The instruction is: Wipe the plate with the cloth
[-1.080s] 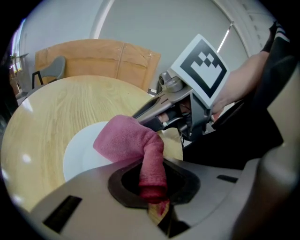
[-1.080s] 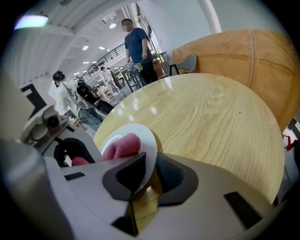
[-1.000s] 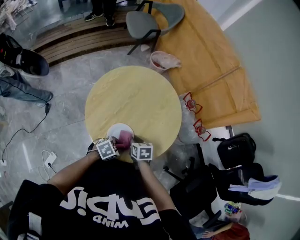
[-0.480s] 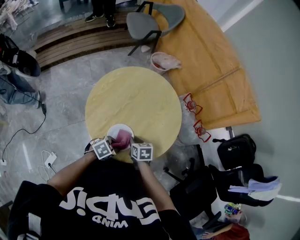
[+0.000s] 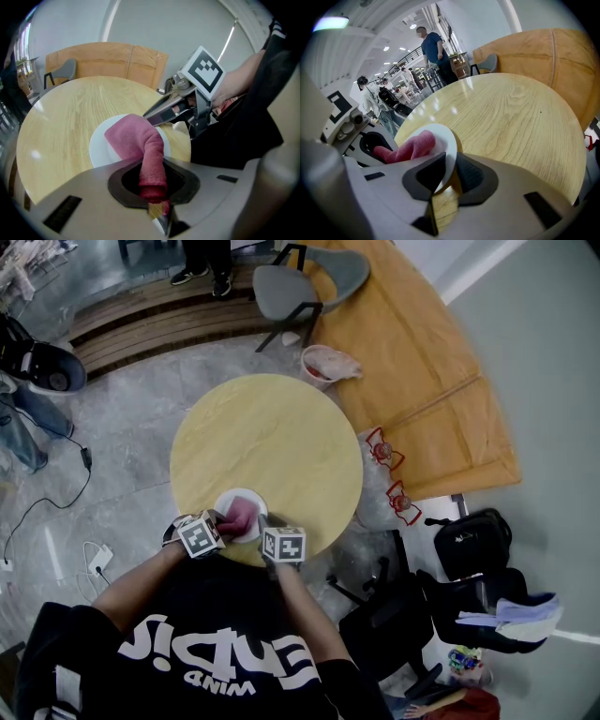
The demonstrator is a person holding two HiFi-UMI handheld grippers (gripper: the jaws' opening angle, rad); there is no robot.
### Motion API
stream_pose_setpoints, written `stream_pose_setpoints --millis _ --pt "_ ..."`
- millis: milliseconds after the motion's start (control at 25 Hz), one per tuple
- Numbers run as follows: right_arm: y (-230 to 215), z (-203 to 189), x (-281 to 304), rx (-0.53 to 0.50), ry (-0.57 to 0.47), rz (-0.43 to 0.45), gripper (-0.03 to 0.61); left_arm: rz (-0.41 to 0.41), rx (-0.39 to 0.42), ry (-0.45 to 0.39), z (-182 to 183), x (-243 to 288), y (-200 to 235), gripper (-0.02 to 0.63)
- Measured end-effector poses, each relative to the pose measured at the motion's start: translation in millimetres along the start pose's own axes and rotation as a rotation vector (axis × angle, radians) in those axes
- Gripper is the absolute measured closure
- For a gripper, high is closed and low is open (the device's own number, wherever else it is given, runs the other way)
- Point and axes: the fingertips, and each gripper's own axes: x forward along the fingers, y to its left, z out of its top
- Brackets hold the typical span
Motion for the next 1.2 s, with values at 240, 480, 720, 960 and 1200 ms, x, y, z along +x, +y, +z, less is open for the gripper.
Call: stream_pose_setpoints --millis 240,480,720,960,1200 --pt "0.4 0.2 -0.1 0.001 0.0 0.001 0.494 0.02 -0.009 -0.016 -3.2 -5.2 9.1 0.566" --pt "-1.4 -0.2 0.6 0.002 -0.001 0.007 0.494 0.024 -0.031 -0.002 -4.5 -16.7 12.1 0.566" --pt "1.5 0.4 -0.3 0.003 -0.003 0.012 0.494 0.044 -0.069 -0.013 -8.0 -19.9 22.1 0.566" --pt "1.4 0.5 0.2 0.001 -0.003 0.014 0.494 0.051 -0.106 -0.017 -7.6 -28.5 29.6 0.566" --pt "1.7 0.4 0.3 0.001 -0.004 0.018 0.494 0.064 -0.138 -0.024 -9.9 -32.2 35.7 0.566"
